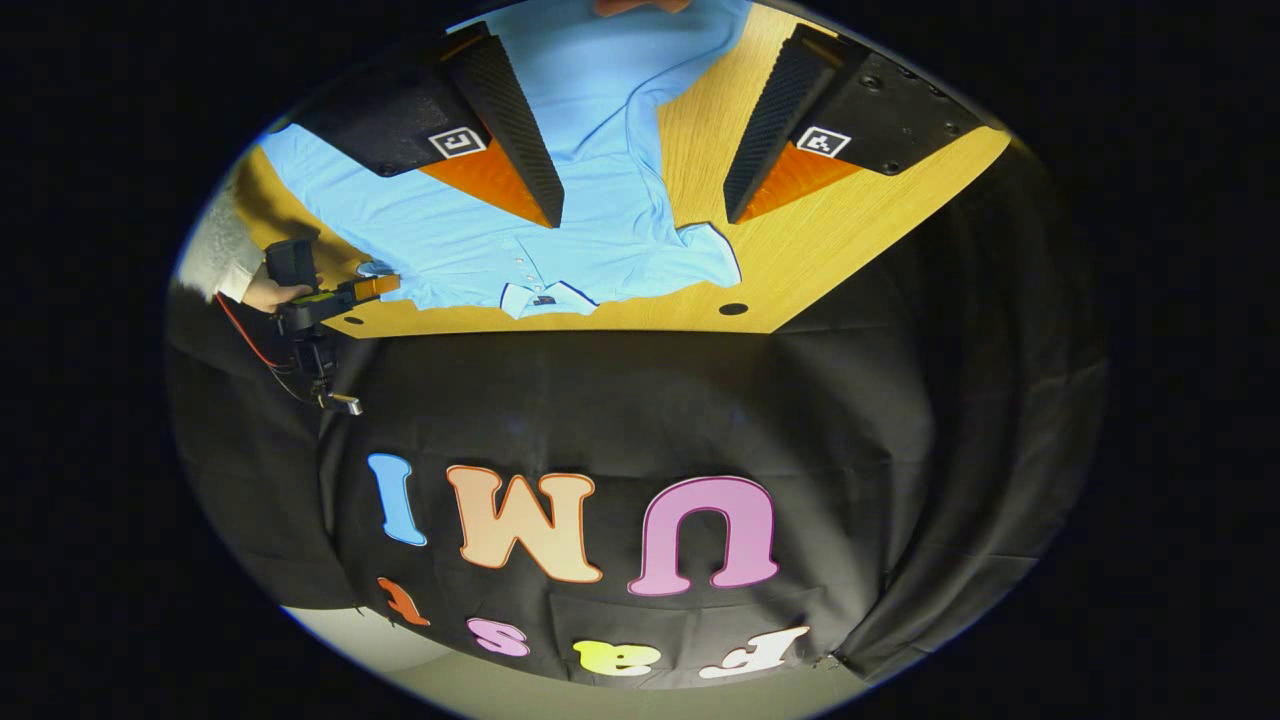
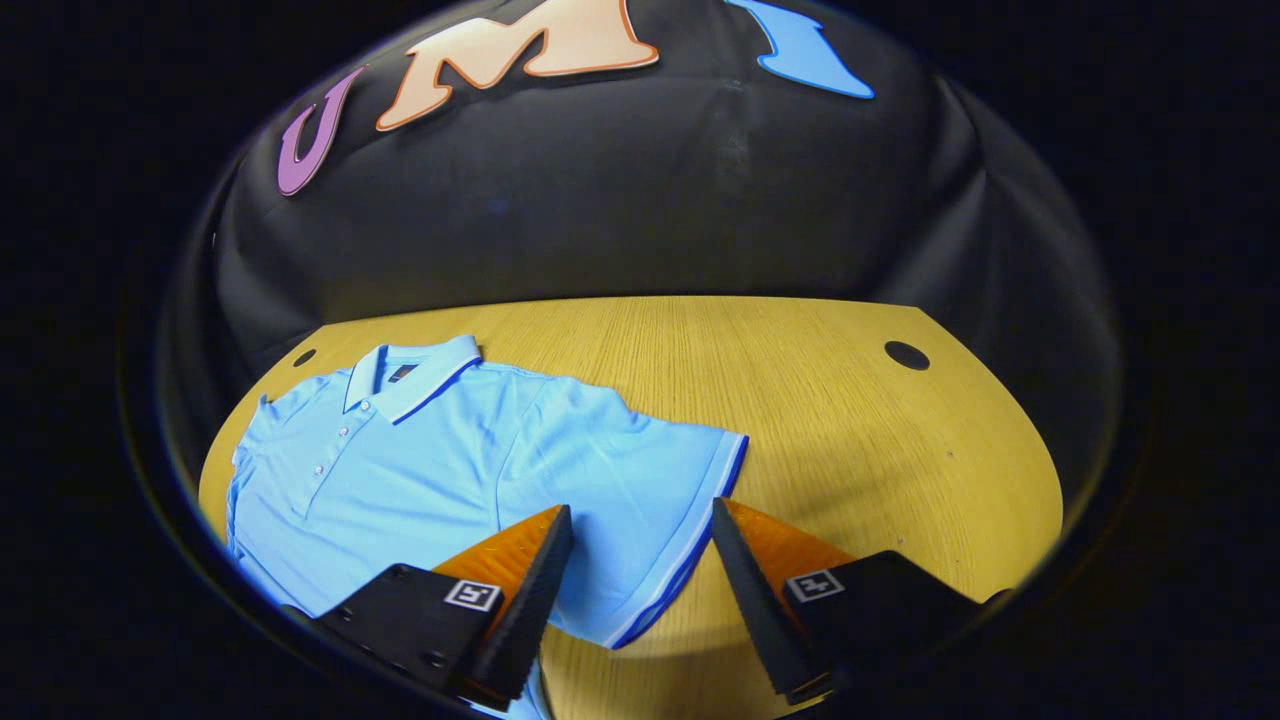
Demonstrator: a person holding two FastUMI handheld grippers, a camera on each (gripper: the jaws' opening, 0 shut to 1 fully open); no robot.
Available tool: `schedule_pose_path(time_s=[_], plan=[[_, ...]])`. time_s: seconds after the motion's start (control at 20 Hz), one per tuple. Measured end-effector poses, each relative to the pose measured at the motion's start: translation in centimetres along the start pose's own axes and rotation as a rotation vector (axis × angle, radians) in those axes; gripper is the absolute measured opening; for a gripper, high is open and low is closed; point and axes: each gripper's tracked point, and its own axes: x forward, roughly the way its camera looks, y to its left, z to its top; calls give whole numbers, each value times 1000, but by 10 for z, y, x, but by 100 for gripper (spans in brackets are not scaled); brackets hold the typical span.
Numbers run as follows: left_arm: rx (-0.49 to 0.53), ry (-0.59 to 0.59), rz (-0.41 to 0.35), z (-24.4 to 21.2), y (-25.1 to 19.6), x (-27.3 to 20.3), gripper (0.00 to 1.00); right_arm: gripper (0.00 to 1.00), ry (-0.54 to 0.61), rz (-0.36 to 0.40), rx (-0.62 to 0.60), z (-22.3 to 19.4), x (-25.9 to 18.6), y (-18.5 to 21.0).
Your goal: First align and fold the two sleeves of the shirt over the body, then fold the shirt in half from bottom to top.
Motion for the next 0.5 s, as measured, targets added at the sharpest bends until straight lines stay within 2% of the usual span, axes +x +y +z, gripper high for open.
schedule_pose_path(time_s=[0.1,0.15,0.2,0.25,0.3,0.35,0.5], plan=[[-4,0,-3,-1,0,0,96,71,2,18,-1,0,0,3],[-5,-2,-6,0,-1,-1,96,58,4,27,1,0,0,4],[-3,-4,-6,1,-1,-1,96,50,10,38,11,-2,-1,5],[-2,-6,-6,1,-2,-2,96,27,14,44,21,-1,-2,6],[-3,-8,-9,1,-3,-2,96,23,17,49,25,-1,-2,7],[-4,-10,-12,2,-4,-2,96,11,17,50,23,-2,-2,7],[-7,-7,-27,0,-8,-2,96,2,-27,31,-3,10,-7,9]])
